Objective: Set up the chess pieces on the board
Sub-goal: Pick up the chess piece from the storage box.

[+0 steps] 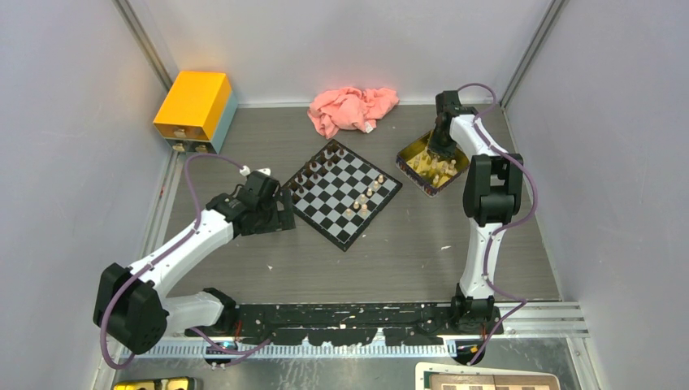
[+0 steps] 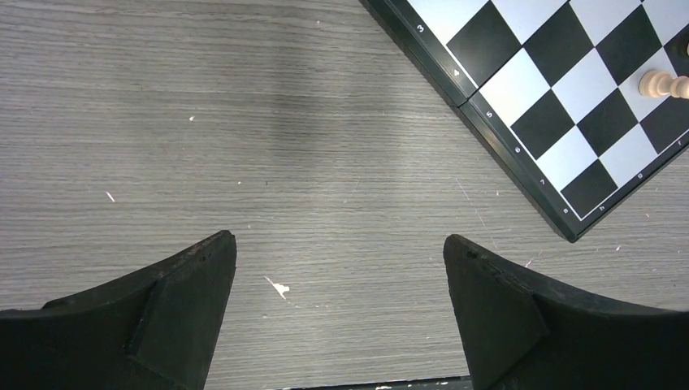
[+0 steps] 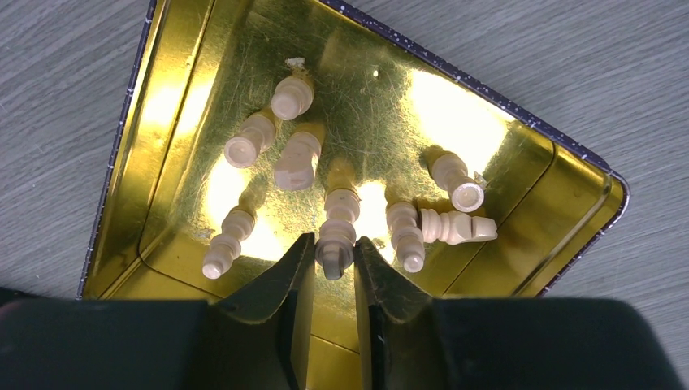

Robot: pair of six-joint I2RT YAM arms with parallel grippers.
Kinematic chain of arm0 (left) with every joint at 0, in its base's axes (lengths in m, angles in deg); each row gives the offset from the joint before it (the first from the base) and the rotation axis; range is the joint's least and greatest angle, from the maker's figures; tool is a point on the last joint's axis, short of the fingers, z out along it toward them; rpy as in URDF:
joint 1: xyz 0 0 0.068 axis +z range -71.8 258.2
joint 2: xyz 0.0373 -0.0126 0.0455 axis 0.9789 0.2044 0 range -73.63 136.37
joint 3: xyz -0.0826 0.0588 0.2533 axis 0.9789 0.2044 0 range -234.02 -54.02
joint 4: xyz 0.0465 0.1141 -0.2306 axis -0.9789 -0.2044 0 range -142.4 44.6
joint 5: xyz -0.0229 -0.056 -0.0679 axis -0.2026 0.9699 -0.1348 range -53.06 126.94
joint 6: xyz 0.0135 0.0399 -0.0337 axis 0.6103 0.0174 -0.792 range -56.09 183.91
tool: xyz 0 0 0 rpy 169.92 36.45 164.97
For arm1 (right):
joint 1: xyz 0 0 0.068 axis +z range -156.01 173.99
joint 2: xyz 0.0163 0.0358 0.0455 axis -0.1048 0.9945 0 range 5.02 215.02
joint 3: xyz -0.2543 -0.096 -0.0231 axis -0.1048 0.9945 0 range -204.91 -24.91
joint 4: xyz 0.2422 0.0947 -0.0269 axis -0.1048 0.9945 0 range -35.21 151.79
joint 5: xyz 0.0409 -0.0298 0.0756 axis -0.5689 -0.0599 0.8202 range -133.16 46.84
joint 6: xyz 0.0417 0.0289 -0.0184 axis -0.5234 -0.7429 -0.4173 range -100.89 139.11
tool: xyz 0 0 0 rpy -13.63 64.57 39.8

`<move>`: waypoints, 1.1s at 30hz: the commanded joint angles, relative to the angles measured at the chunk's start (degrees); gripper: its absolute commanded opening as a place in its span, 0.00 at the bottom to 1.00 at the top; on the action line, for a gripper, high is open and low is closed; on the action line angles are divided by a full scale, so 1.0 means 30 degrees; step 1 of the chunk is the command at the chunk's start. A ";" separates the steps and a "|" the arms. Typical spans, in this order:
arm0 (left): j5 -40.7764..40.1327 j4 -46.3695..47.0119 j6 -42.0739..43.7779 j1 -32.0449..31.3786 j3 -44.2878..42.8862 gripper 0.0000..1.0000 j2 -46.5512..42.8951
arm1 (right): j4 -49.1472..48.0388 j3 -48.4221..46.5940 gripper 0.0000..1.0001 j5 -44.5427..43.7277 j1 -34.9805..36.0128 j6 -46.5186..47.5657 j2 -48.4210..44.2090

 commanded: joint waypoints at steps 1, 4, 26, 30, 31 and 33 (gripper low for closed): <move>-0.0313 0.0653 0.0319 0.0061 -0.0399 0.99 -0.0212 | -0.0232 -0.0620 0.06 -0.0047 -0.0091 0.0081 -0.0450; -0.0299 0.0673 0.0325 0.0065 -0.0354 0.99 -0.0313 | -0.0237 -0.0589 0.01 -0.0044 -0.0100 0.0073 -0.0807; -0.0084 0.0211 0.0291 0.0061 0.0020 0.99 -0.1942 | 0.0703 0.0305 0.01 0.0484 0.1250 0.0481 -0.5680; 0.0043 0.0254 0.0290 0.0069 0.0057 0.99 -0.2058 | 0.1614 0.0937 0.01 0.0448 0.2658 0.0693 -0.6716; 0.0059 0.0268 0.0290 0.0062 0.0032 0.99 -0.2081 | 0.1696 0.1251 0.01 0.0330 0.3088 0.0681 -0.7030; 0.0031 0.0264 0.0359 0.0062 -0.0027 0.99 -0.2141 | 0.1741 0.1964 0.01 0.0157 0.3924 0.0585 -0.7622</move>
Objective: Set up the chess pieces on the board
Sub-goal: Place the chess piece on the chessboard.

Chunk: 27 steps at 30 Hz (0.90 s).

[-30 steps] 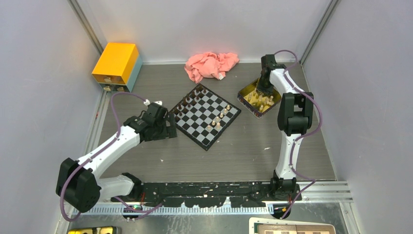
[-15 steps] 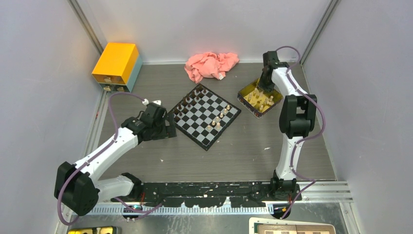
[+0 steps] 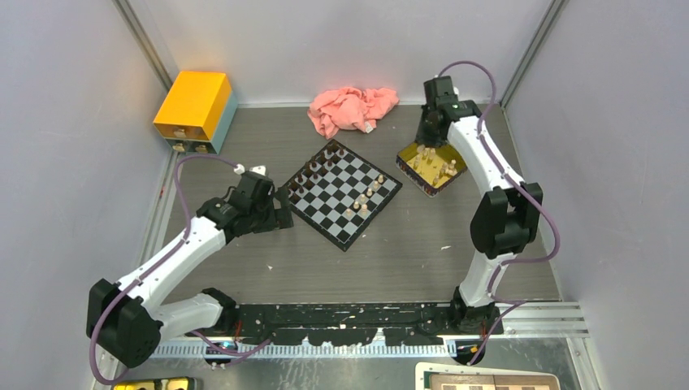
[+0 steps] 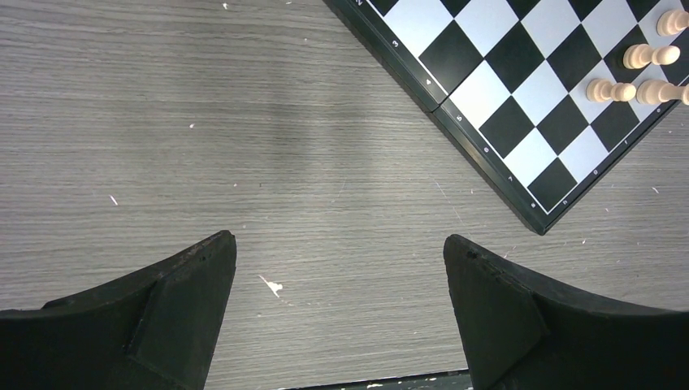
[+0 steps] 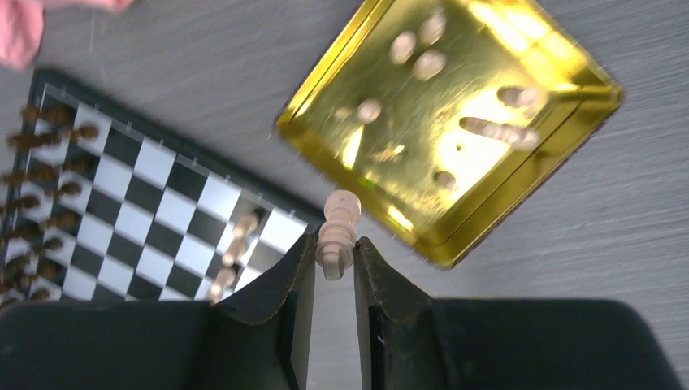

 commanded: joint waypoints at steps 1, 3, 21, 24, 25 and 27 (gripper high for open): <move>-0.0045 0.0298 0.0383 0.0062 -0.0100 0.99 -0.0569 | 0.0758 0.1388 0.01 -0.0134 0.1864 0.0178 -0.1942; -0.0089 0.0254 0.0435 0.0065 -0.0113 0.99 -0.0687 | 0.0687 0.2105 0.01 -0.0258 0.2733 0.0007 -0.2397; 0.0001 -0.0031 0.0115 0.0061 0.0420 0.99 -0.1801 | -0.0504 0.5891 0.01 -0.0810 0.7470 -0.1556 -0.2874; -0.0013 -0.0114 0.0064 0.0061 0.0424 0.99 -0.1909 | -0.0641 0.6054 0.01 -0.0746 0.7679 -0.1631 -0.2746; -0.0013 -0.0131 0.0050 0.0061 0.0424 0.99 -0.1926 | -0.0672 0.6091 0.01 -0.0724 0.7734 -0.1653 -0.2688; -0.0013 -0.0161 0.0021 0.0076 0.0424 0.99 -0.1957 | -0.0814 0.6163 0.01 -0.0662 0.7779 -0.1666 -0.2584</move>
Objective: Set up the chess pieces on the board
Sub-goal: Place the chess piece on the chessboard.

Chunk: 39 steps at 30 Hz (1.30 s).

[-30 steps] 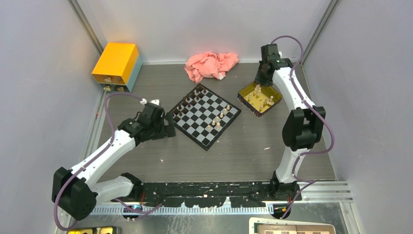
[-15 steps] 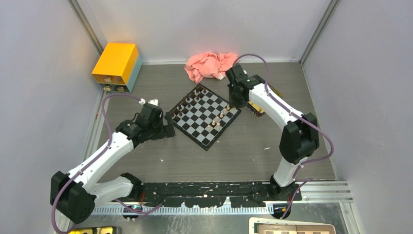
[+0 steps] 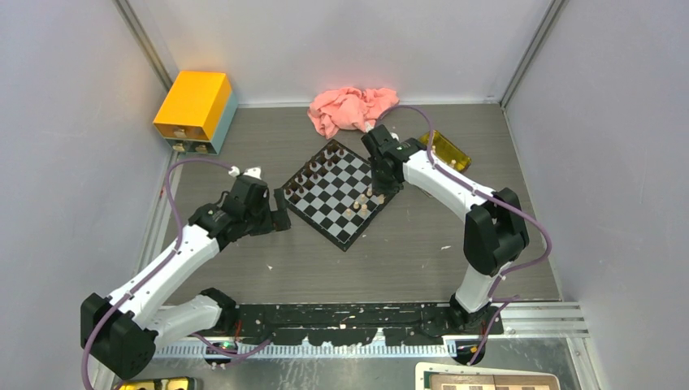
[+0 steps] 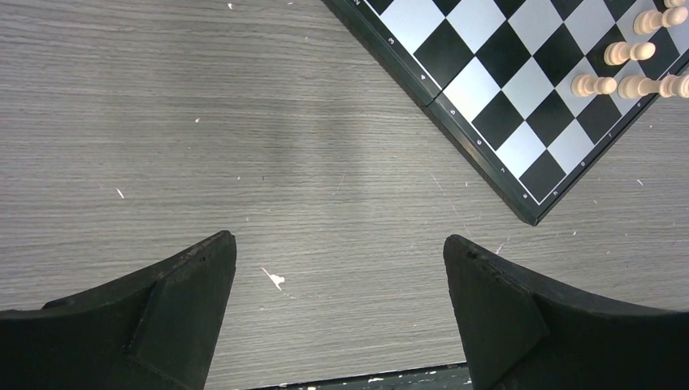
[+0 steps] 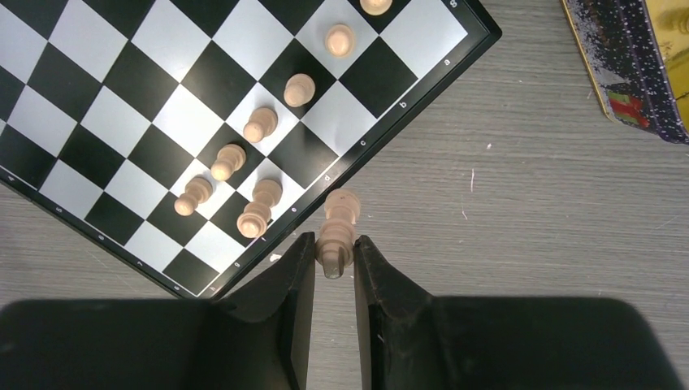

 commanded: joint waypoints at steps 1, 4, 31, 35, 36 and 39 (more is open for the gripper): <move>-0.0013 0.0027 -0.0043 0.0063 0.0008 0.99 -0.0460 | -0.0976 0.0029 0.01 -0.0112 0.0202 -0.0371 -0.0539; -0.0013 -0.0012 -0.0125 0.0069 0.0038 0.99 -0.0550 | -0.1102 0.0048 0.01 0.0015 0.0244 -0.0370 -0.0353; -0.0158 0.0005 -0.0457 0.0032 0.0243 0.99 -0.0454 | -0.2355 -0.0469 0.01 0.1181 0.0293 -0.0195 0.2342; -0.0130 0.0091 -0.0457 0.0032 0.0243 0.99 -0.0299 | -0.2410 -0.0546 0.01 0.1285 0.0309 -0.0167 0.2570; -0.0130 0.0108 -0.0457 0.0032 0.0243 0.99 -0.0268 | -0.2417 -0.0576 0.01 0.1295 0.0293 -0.0166 0.2615; -0.0086 0.0204 -0.0435 0.0032 0.0272 0.99 -0.0129 | -0.2430 -0.0689 0.01 0.1347 0.0316 -0.0151 0.2734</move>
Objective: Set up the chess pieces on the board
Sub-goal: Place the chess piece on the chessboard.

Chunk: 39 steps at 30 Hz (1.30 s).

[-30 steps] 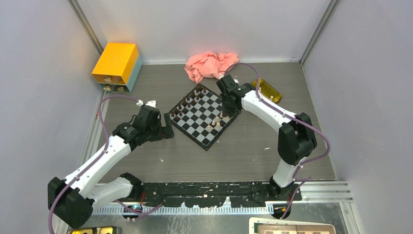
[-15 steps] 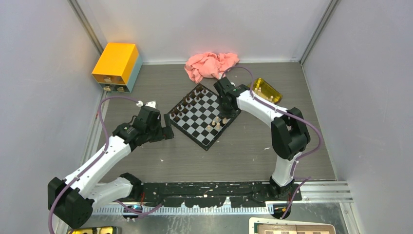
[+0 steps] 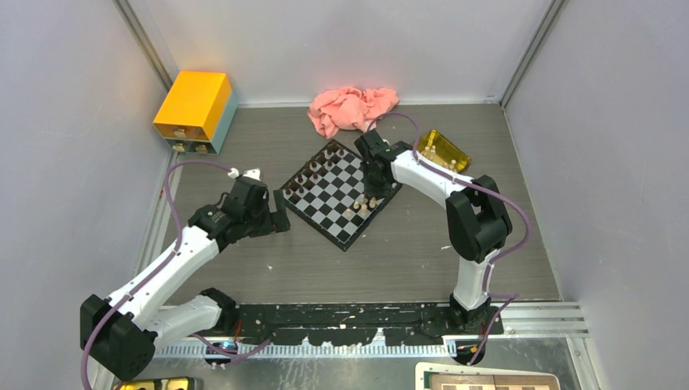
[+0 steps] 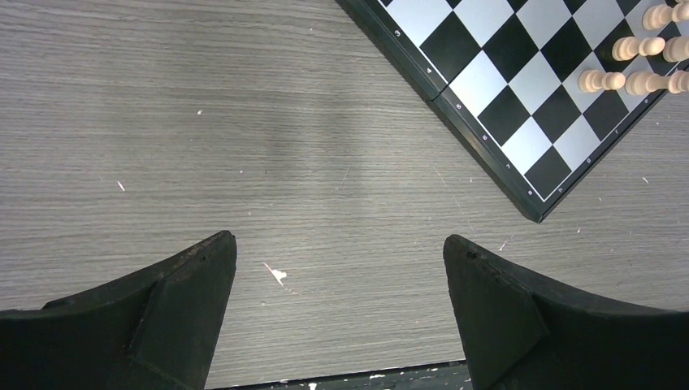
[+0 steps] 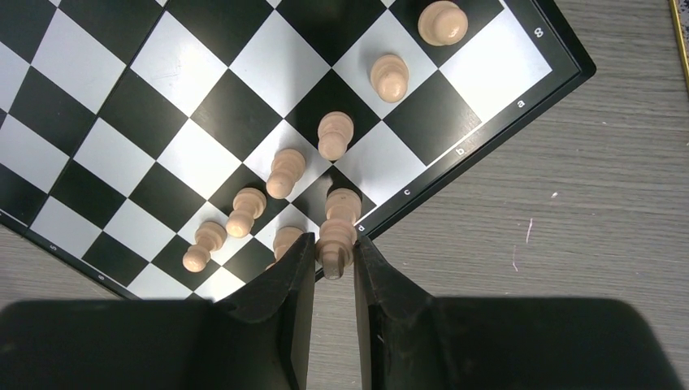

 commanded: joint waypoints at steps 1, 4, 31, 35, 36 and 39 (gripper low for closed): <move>-0.0066 0.0455 -0.0173 0.0032 0.0068 0.99 0.0152 | -0.0529 -0.0718 0.01 0.0203 0.0152 -0.0099 0.0275; -0.0064 0.0545 -0.0137 0.0034 0.0068 0.99 0.0270 | -0.0529 -0.0825 0.01 0.0240 0.0180 -0.0121 0.0338; 0.0170 0.0914 -0.0077 0.0032 -0.0012 0.99 0.0582 | 0.0002 -0.0412 0.01 -0.0002 0.0400 -0.0302 -0.0251; 0.0178 0.0851 -0.0068 0.0032 -0.0104 0.98 0.0581 | 0.0076 -0.0324 0.01 -0.0060 0.0433 -0.0334 -0.0363; 0.0193 0.0858 -0.0061 0.0032 -0.0107 0.98 0.0560 | 0.0107 -0.0325 0.01 -0.0073 0.0435 -0.0335 -0.0430; 0.0227 0.0849 -0.0077 0.0047 -0.0152 0.99 0.0571 | 0.0138 -0.0287 0.01 -0.0049 0.0408 -0.0333 -0.0493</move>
